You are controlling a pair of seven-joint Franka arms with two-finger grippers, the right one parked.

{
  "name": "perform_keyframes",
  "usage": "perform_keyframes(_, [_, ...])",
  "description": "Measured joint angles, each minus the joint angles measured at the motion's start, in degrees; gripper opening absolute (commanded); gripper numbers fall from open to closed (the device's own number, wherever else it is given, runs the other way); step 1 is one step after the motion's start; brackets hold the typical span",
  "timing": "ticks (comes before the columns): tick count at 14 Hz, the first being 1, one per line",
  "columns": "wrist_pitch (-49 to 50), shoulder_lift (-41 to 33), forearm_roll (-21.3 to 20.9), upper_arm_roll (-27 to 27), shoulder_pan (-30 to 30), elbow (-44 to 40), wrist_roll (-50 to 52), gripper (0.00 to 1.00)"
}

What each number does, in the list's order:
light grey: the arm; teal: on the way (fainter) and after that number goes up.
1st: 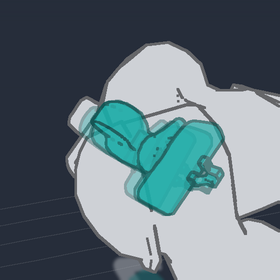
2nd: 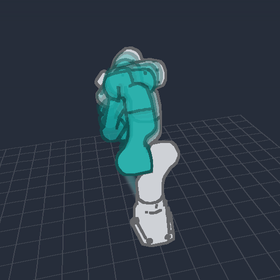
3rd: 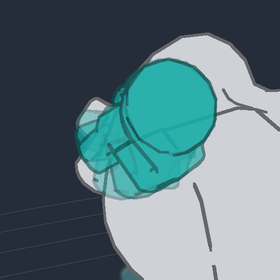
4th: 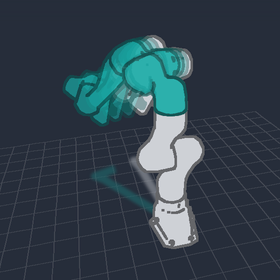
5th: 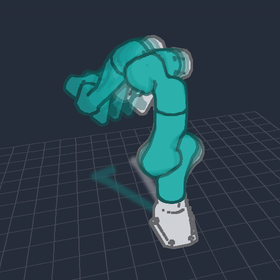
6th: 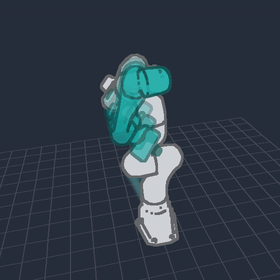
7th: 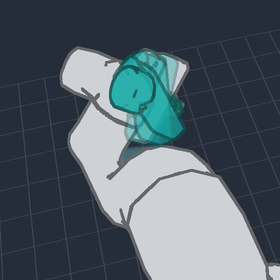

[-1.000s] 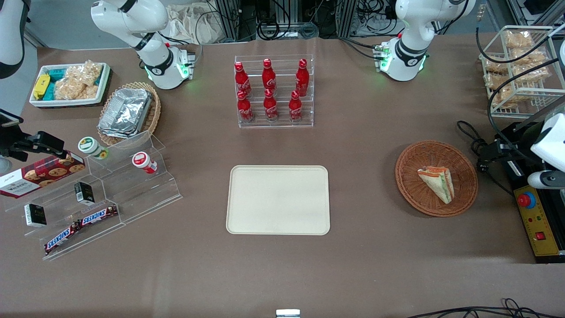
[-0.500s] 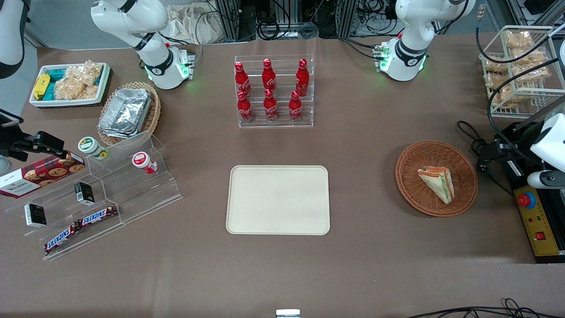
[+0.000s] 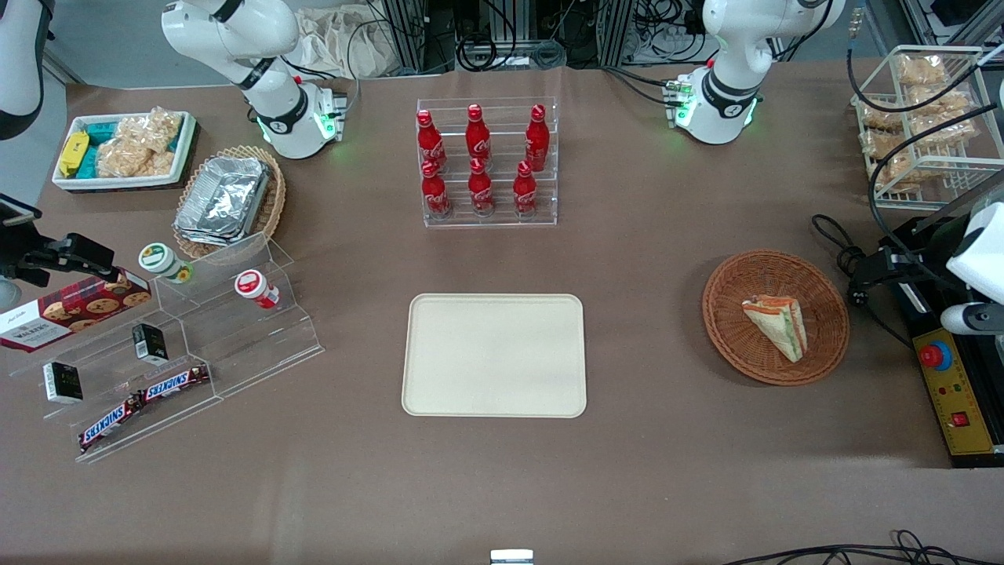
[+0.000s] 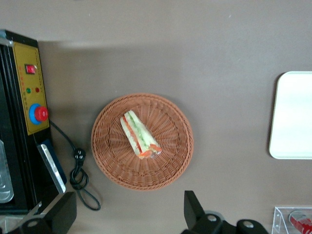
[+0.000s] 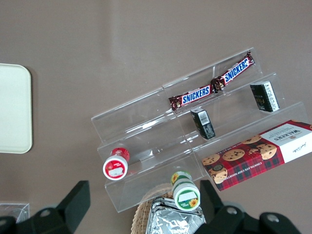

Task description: Place sandwich from basket to tray

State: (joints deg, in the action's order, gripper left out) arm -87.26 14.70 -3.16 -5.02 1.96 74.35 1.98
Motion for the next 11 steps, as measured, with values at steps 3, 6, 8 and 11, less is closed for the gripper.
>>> perform_keyframes(3, [-1.5,0.17,-0.02,0.38,0.6,4.42,0.41,0.99])
perform_keyframes(6, [-11.97,0.27,-0.02,0.65,2.27,12.66,2.95,0.99])
perform_keyframes(8, [-17.07,0.32,0.0,0.7,3.66,18.28,4.5,0.99])
perform_keyframes(11, [-22.68,0.45,0.02,0.69,4.36,24.59,9.68,0.99])
